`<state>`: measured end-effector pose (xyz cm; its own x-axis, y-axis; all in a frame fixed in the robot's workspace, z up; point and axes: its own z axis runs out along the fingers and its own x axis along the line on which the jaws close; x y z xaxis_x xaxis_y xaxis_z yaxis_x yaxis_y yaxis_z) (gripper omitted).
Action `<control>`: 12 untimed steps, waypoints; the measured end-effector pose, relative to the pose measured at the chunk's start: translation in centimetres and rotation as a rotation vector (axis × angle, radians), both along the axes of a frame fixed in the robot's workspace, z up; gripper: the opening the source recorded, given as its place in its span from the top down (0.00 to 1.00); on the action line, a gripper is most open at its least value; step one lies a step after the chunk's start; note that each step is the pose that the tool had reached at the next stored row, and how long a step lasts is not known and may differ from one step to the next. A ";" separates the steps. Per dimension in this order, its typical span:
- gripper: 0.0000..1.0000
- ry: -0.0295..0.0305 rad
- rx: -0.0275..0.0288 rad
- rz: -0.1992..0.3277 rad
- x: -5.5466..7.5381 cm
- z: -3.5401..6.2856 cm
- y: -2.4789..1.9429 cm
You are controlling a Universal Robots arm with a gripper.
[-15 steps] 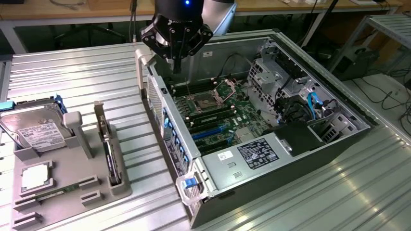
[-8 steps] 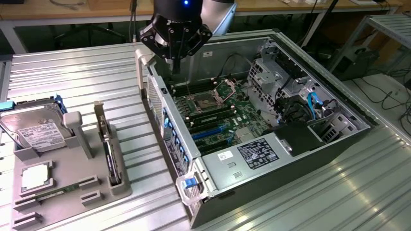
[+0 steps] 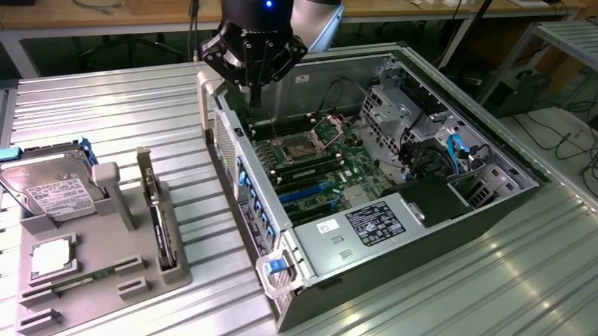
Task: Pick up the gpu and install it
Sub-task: 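Reach for the gpu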
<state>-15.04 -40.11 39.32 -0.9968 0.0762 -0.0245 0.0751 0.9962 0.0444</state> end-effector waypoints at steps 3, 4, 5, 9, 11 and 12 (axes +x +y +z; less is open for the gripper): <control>0.89 0.0000 0.0000 0.000 -0.1 0.00 0.00; 0.89 0.0000 0.0000 0.000 -0.1 0.00 -0.01; 0.89 0.0000 0.0000 0.000 -0.1 0.00 -0.01; 0.89 0.0000 0.0000 0.000 -0.2 -0.01 -0.01; 0.89 0.0000 0.0000 0.000 -0.3 -0.01 -0.02; 0.89 0.0000 0.0000 0.000 -0.4 -0.01 -0.02</control>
